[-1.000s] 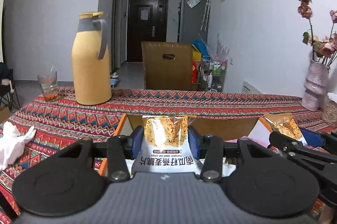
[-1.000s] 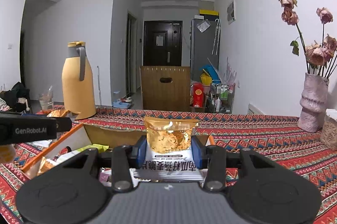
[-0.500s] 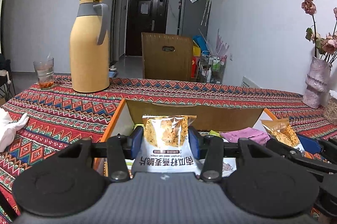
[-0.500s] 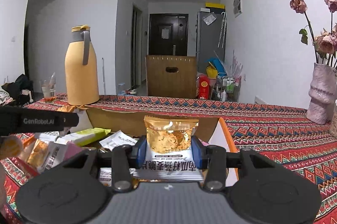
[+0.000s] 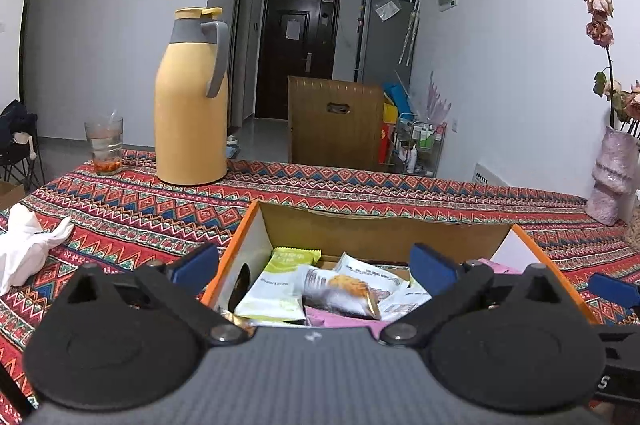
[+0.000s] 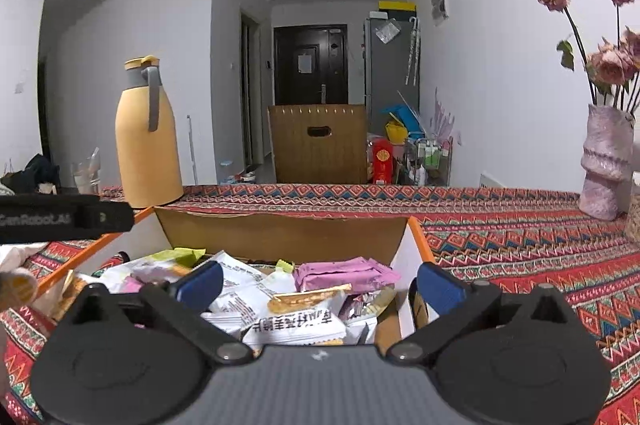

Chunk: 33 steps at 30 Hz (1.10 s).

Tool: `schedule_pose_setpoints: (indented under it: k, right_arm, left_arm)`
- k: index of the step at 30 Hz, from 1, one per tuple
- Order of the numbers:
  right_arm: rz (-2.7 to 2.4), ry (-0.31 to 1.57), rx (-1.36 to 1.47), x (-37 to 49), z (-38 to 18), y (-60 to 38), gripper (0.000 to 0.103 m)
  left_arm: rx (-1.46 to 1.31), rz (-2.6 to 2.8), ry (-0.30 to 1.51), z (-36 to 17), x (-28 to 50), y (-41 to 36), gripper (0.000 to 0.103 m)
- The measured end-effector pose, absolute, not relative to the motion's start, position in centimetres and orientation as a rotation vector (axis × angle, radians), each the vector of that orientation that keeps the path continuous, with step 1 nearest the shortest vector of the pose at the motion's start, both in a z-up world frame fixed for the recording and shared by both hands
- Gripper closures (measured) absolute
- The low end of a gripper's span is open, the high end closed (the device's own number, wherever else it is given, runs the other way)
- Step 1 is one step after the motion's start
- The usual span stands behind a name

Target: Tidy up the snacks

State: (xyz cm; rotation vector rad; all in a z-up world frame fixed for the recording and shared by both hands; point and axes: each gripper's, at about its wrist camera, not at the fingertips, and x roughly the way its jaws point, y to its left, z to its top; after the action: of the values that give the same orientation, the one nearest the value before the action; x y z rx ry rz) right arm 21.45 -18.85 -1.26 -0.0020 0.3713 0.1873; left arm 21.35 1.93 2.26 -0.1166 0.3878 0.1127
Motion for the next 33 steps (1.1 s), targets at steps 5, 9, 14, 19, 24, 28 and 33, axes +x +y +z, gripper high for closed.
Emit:
schedule_pose_setpoints:
  k: [5, 9, 14, 19, 24, 28, 33]
  right_arm:
    - [0.171, 0.378, 0.011, 22.0, -1.3, -19.3, 0.0]
    - [0.158, 0.368, 0.017, 21.9, -0.7, -19.5, 0.0]
    - [0.15, 0.346, 0.013, 20.9, 1.0, -19.7, 0.0]
    - [0.157, 0.338, -0.002, 19.1, 2.0, -19.8, 0.0]
    - [0.165, 0.344, 0.0, 16.7, 2.0, -20.1, 0.0]
    - [0.168, 0.364, -0.004, 14.6, 1.6, -20.4, 0.0]
    - [0.174, 0.394, 0.01, 11.5, 0.5, -21.0, 0.0]
  left_arm:
    - [-0.121, 0.113, 0.381, 2.4, 21.4, 2.0, 0.0]
    - [-0.116, 0.12, 0.367, 3.2, 20.8, 1.8, 0.0]
    - [-0.112, 0.107, 0.338, 5.0, 19.1, 1.6, 0.0]
    - [-0.089, 0.1, 0.332, 5.8, 16.7, 1.5, 0.0]
    - [-0.088, 0.095, 0.354, 5.7, 14.4, 1.8, 0.0]
    - [-0.073, 0.091, 0.391, 4.8, 12.2, 2.1, 0.0]
    - [-0.068, 0.076, 0.461, 2.9, 9.5, 2.4, 0.0]
